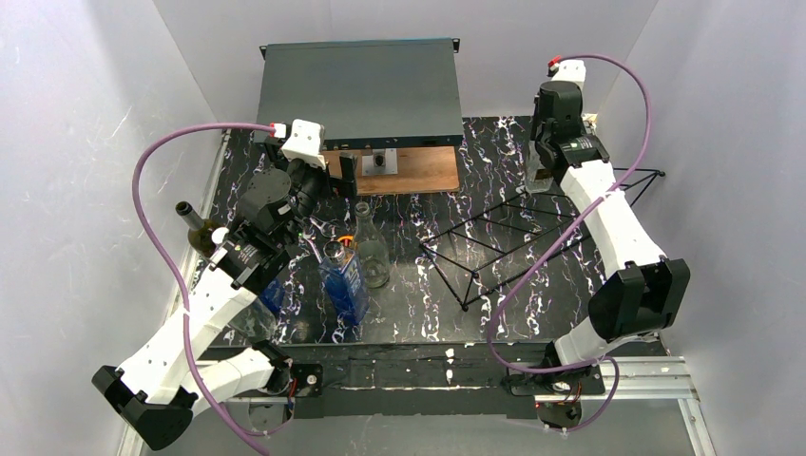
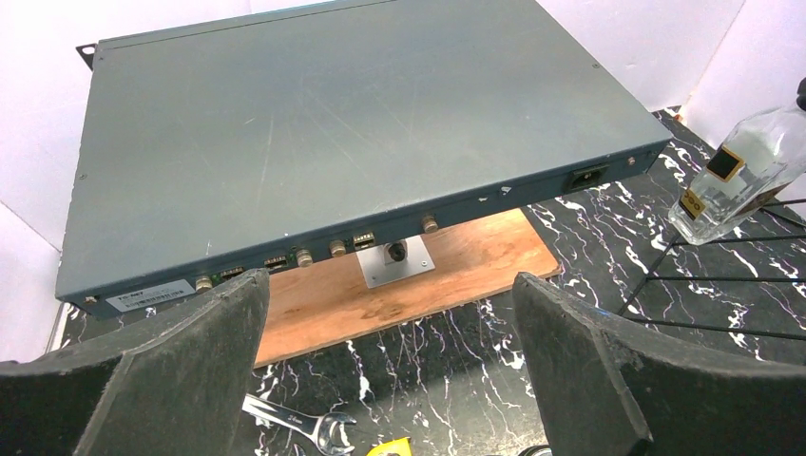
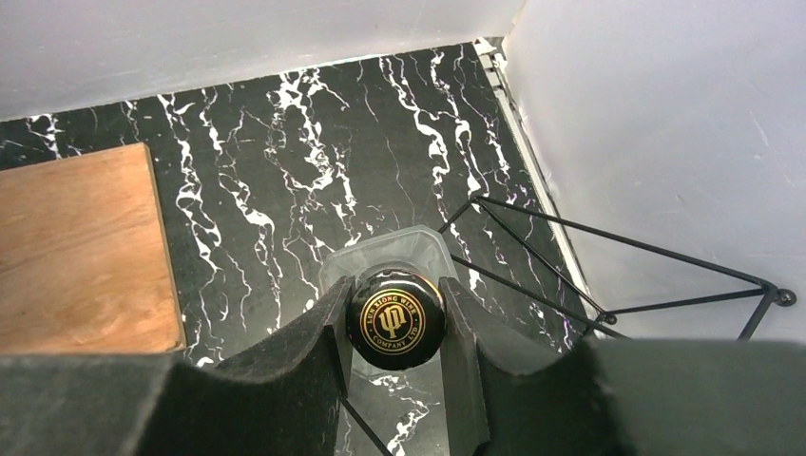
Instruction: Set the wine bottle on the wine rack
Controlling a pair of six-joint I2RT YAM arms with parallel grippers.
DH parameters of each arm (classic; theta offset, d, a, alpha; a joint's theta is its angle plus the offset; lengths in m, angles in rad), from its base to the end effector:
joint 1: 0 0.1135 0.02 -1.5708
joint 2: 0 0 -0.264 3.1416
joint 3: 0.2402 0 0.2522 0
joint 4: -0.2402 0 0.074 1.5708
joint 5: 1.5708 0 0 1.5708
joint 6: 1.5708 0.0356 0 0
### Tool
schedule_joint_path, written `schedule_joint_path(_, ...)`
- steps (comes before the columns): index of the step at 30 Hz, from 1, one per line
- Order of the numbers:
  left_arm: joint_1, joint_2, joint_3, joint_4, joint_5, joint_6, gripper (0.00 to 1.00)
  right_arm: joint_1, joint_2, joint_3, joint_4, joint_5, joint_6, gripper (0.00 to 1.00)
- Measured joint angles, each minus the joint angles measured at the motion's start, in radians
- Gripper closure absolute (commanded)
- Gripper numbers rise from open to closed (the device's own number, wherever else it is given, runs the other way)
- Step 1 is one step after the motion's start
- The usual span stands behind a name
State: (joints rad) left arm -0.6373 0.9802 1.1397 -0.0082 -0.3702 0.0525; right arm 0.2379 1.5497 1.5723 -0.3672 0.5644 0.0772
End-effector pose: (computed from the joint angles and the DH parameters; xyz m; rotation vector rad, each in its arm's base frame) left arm 0.1775 -0.1154 0.4471 0.1863 1.4213 -0.2188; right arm 0.3504 0.0654 0.4078 0.2258 1.8591 -0.3229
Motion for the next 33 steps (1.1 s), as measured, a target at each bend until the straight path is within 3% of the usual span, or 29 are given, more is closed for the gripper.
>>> schedule_joint_path(17, 0.0, 0.0, 0.0, 0.0, 0.0, 0.0, 0.02, -0.001, -0.037, -0.109, -0.002, 0.072, 0.001, 0.99)
schedule_joint_path(33, -0.005, 0.0, 0.0, 0.0, 0.002, -0.002, 0.02, -0.047, -0.113, -0.255, 0.08, 0.018, 0.137, 0.99)
